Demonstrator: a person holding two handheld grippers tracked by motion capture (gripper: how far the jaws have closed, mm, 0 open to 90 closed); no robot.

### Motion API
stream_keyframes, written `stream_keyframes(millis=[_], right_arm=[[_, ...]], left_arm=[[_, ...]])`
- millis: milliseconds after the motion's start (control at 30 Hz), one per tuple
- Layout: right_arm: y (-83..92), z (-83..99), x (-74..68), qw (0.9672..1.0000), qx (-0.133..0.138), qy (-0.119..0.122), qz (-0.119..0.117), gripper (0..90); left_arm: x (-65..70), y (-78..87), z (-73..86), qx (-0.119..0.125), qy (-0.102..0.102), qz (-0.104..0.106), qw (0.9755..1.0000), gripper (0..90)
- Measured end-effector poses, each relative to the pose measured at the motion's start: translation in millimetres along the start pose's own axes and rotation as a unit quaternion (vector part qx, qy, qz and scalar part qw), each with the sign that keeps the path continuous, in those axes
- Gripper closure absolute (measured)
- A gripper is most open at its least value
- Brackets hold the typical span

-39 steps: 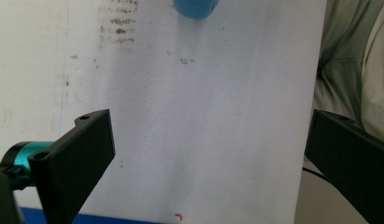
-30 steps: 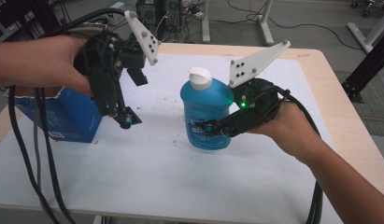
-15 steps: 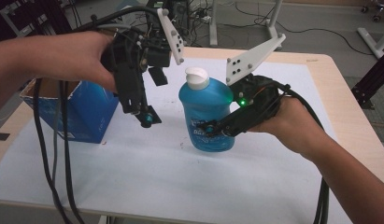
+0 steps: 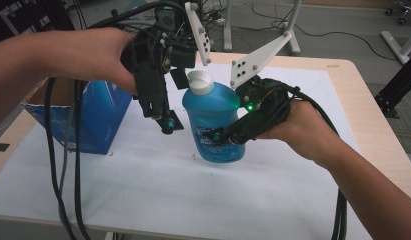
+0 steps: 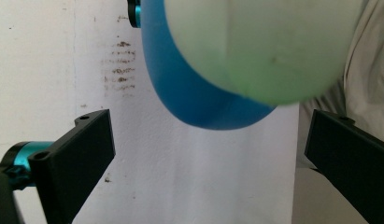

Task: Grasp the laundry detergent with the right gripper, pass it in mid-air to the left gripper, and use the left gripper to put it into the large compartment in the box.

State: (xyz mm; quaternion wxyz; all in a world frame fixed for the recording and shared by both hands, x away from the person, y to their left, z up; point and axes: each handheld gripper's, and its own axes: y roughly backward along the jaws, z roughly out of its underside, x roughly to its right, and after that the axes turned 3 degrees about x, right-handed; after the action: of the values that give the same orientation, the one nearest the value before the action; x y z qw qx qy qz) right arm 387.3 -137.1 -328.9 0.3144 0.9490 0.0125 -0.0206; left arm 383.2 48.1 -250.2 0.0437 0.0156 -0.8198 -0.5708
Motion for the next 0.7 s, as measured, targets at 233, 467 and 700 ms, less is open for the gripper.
stream_keyframes(millis=[233,467,700], right_arm=[[-6.0,-4.6,1.0,0.9999,-0.006,0.000,-0.011,45.2],[-12.3,-11.1,1.5,0.9998,-0.007,0.005,-0.018,45.2],[-16.5,-14.0,1.5,0.9997,-0.008,0.004,-0.022,45.2]], left_arm=[[0.4,-0.5,-1.9,0.005,-0.005,0.000,1.0000,1.7],[-0.1,-0.8,-4.8,0.005,-0.014,0.000,0.9999,1.7],[0.3,-1.7,-7.0,0.008,-0.013,0.002,0.9999,1.7]])
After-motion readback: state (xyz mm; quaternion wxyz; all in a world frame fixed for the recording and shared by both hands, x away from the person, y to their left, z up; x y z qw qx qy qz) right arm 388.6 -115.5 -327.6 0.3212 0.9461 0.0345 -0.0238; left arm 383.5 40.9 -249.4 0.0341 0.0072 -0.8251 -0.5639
